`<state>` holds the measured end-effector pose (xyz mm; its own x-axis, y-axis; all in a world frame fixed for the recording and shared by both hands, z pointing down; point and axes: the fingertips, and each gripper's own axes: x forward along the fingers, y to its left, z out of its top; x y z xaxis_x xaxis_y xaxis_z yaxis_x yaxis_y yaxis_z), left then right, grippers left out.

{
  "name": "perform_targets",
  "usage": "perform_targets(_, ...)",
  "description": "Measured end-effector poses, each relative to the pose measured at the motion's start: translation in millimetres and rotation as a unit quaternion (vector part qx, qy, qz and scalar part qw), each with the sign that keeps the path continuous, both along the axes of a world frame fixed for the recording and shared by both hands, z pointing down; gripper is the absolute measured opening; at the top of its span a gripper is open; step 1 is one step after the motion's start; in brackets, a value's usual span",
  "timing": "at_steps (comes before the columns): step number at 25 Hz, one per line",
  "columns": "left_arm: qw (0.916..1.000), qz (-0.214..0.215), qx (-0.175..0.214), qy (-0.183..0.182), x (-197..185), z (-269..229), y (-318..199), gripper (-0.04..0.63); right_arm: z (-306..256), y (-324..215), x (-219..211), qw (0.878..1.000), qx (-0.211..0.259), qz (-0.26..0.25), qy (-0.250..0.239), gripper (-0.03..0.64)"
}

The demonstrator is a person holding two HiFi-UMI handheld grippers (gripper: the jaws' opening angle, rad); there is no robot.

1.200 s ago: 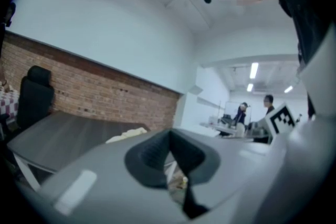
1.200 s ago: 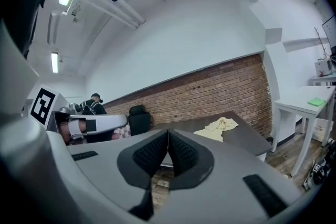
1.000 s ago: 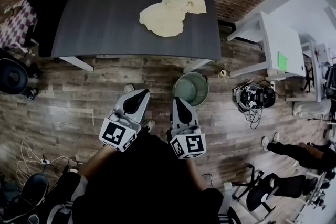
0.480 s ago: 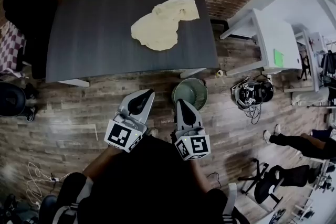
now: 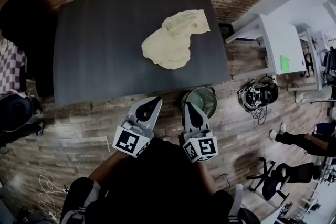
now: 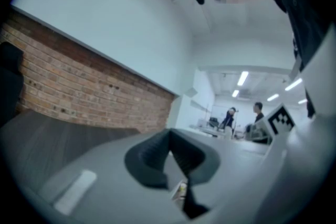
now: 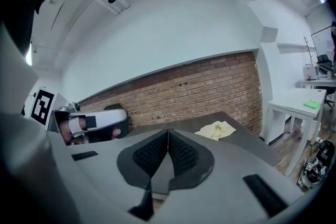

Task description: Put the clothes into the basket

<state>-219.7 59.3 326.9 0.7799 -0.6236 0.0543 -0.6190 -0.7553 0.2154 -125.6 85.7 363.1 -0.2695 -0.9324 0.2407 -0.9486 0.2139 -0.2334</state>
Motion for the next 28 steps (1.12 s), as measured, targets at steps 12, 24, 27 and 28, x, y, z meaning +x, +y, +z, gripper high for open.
perform_targets(12,0.9993,0.033,-0.019,-0.002,-43,18,-71,0.006,4,-67,-32,0.999,-0.016,0.032,0.01,0.006)
perform_targets(24,0.9995,0.028,-0.016,-0.002,-38,15,-104,0.006,7,-102,-23,0.999,-0.012,0.044,0.0,0.006)
perform_targets(27,0.9998,0.015,-0.01,-0.004,-35,12,-115,0.006,7,-117,-16,0.999,-0.007,0.037,-0.007,0.006)
perform_targets(28,0.9999,0.01,-0.009,-0.004,-33,11,-119,0.006,8,-123,-14,0.999,-0.007,0.032,-0.009,0.006)
